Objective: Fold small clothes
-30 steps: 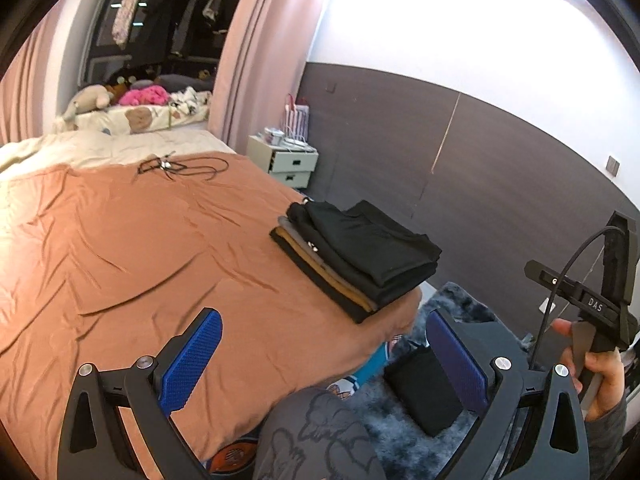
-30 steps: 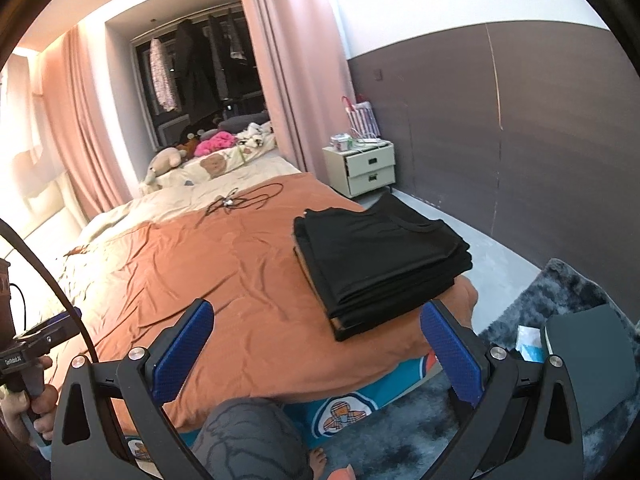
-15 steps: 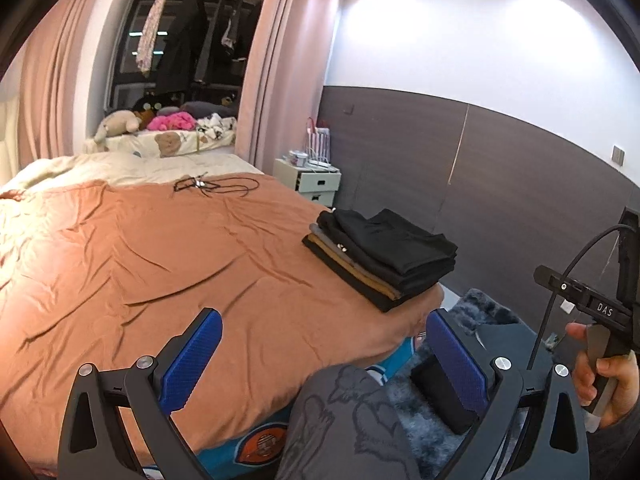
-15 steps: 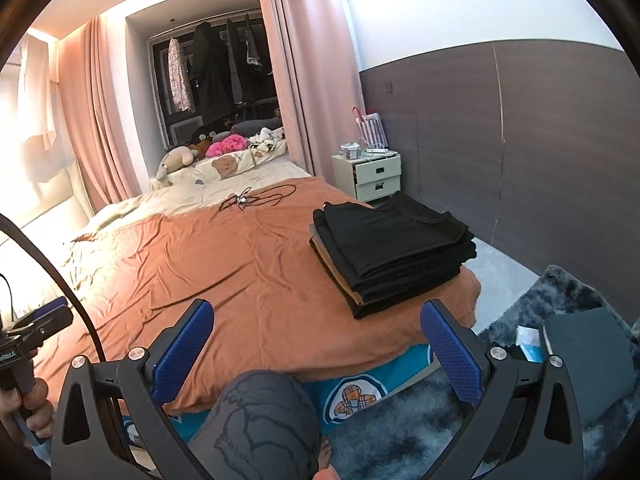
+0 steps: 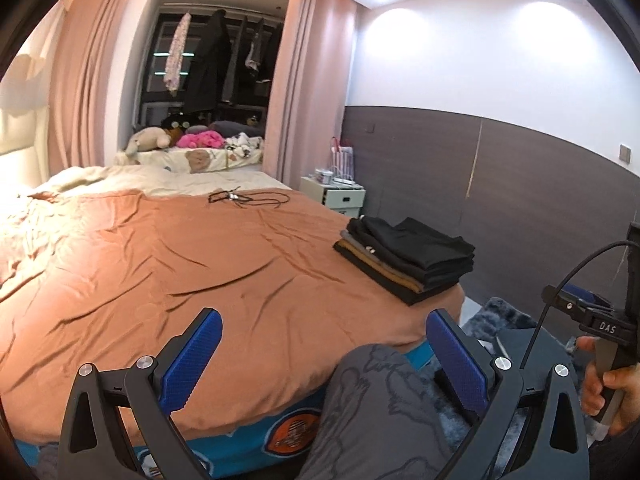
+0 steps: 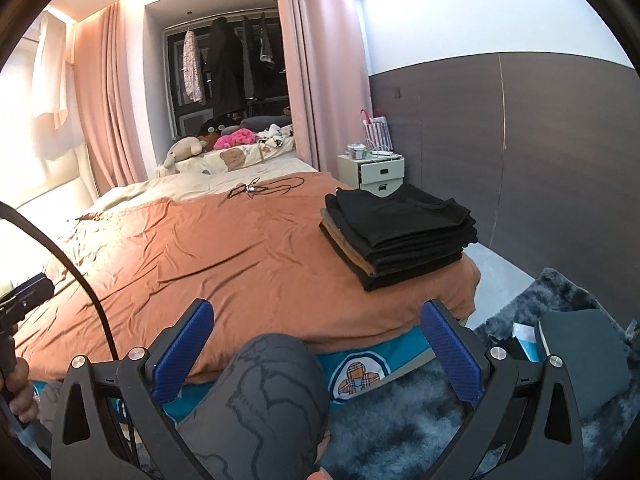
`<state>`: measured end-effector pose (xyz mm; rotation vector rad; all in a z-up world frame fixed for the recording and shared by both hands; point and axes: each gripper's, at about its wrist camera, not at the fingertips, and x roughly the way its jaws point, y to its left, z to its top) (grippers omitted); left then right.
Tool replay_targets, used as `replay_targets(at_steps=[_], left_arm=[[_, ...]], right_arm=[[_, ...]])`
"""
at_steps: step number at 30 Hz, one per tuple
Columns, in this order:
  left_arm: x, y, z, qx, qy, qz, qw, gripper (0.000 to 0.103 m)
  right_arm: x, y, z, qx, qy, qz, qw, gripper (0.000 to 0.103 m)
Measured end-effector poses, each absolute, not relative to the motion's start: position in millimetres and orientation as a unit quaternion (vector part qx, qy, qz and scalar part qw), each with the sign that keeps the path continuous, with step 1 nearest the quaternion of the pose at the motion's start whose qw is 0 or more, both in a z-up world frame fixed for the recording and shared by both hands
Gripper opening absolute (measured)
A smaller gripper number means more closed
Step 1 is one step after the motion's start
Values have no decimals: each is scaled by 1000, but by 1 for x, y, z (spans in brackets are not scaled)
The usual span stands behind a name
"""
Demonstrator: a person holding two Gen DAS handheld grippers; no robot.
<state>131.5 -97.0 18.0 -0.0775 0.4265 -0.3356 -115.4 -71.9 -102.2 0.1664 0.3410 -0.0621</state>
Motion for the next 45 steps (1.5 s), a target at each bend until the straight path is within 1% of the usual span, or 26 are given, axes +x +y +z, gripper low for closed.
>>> replay_targets(at_steps=[10, 15, 19, 27, 45], left_arm=[[92, -64, -1, -27, 204, -126, 971, 102], [81, -61, -8, -21, 202, -120, 972, 102], [78, -63, -11, -23, 202, -125, 971, 102], [81, -67, -13, -17, 203, -130, 970, 102], [79, -62, -14, -23, 204, -126, 971, 103]], right_arm=[[-134, -39, -118, 57, 172, -25, 983, 103], [-143, -29, -117, 52, 160, -23, 985, 103], [-146, -28, -120, 52, 149, -21, 987, 103], [-137, -25, -135, 50, 165, -18, 985, 103], [-138, -1, -127, 34, 166, -9, 985, 103]])
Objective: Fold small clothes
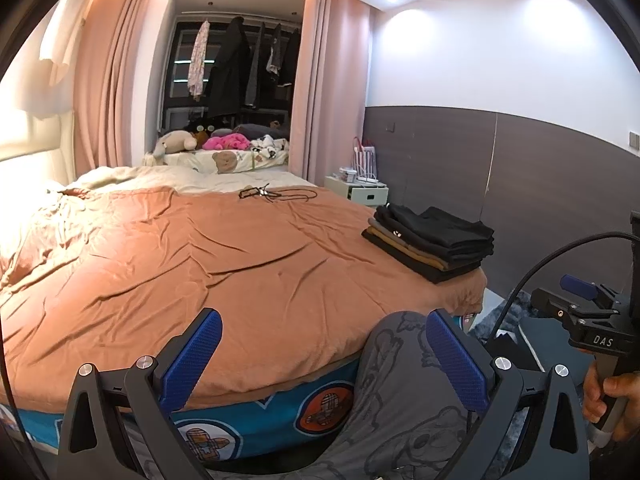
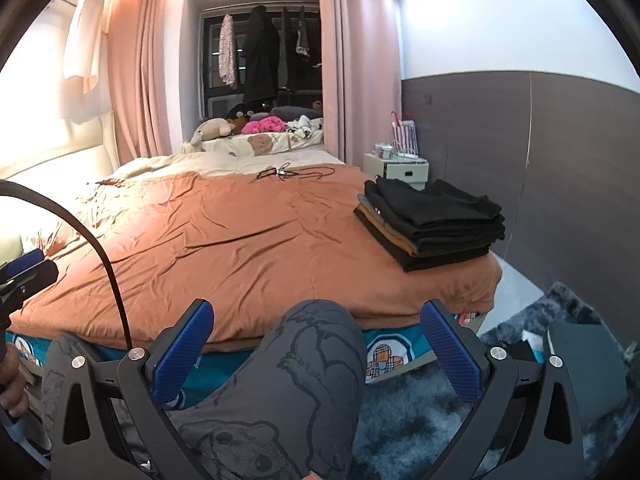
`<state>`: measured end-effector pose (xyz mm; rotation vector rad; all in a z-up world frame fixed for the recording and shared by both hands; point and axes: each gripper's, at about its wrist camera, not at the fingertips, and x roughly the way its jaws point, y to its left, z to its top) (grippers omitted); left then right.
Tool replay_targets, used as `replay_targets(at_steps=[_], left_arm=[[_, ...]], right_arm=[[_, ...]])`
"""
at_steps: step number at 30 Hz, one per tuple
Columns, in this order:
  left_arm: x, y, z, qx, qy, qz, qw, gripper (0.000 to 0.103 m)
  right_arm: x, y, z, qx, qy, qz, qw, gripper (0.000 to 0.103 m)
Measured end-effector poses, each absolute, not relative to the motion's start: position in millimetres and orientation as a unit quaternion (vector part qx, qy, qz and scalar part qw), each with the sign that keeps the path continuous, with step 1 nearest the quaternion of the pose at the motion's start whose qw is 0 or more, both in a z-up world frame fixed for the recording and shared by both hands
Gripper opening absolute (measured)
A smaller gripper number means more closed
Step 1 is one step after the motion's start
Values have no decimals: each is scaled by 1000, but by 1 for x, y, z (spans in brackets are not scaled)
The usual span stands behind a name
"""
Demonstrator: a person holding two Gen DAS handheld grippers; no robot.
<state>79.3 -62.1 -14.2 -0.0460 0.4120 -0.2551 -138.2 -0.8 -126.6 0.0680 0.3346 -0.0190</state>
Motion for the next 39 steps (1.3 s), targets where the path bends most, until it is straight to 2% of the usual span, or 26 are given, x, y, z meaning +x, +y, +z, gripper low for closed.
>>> replay_targets(at_steps=[39], left_arm=[[79, -63, -19, -37, 214, -123, 969, 102]], right_arm=[[-137, 1, -129, 30, 173, -11, 984, 103]])
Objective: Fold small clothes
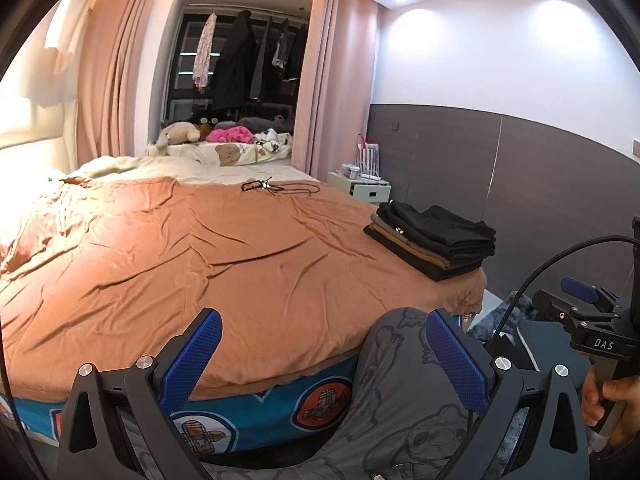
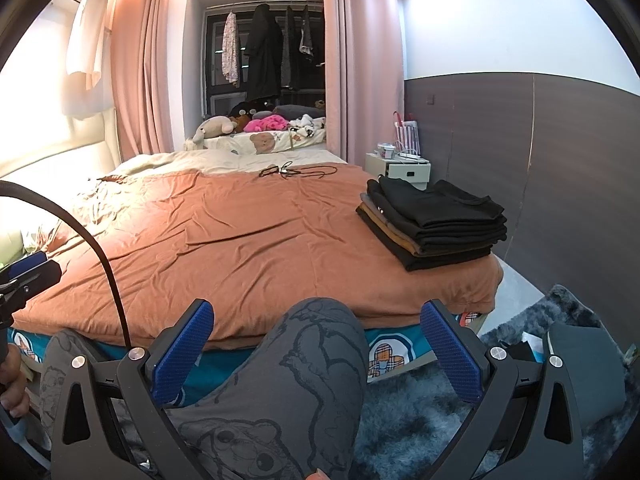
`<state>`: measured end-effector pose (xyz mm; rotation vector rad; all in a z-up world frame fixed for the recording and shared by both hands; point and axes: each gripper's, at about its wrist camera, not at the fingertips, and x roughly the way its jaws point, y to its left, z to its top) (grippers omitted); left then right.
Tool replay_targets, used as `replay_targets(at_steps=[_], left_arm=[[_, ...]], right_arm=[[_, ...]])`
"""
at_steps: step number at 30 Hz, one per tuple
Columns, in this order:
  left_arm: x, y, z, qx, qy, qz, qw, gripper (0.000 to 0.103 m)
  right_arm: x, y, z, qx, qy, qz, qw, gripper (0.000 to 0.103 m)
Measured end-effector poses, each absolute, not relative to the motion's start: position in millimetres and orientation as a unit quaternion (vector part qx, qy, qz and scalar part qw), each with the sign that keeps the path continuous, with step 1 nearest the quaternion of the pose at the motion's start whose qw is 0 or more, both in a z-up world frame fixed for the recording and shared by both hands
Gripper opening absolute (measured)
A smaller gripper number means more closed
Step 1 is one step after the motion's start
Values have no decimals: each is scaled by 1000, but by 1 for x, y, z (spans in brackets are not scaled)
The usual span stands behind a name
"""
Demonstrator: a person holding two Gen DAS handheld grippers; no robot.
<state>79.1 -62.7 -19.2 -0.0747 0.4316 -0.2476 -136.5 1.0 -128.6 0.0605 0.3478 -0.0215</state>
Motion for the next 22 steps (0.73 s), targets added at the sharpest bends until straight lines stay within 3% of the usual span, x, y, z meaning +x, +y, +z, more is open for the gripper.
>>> replay_targets(at_steps=[22], left_arm=[[71, -65, -15, -42, 208, -125, 969, 103]], right_arm=[[-145, -4, -127, 32, 171, -11, 985, 103]])
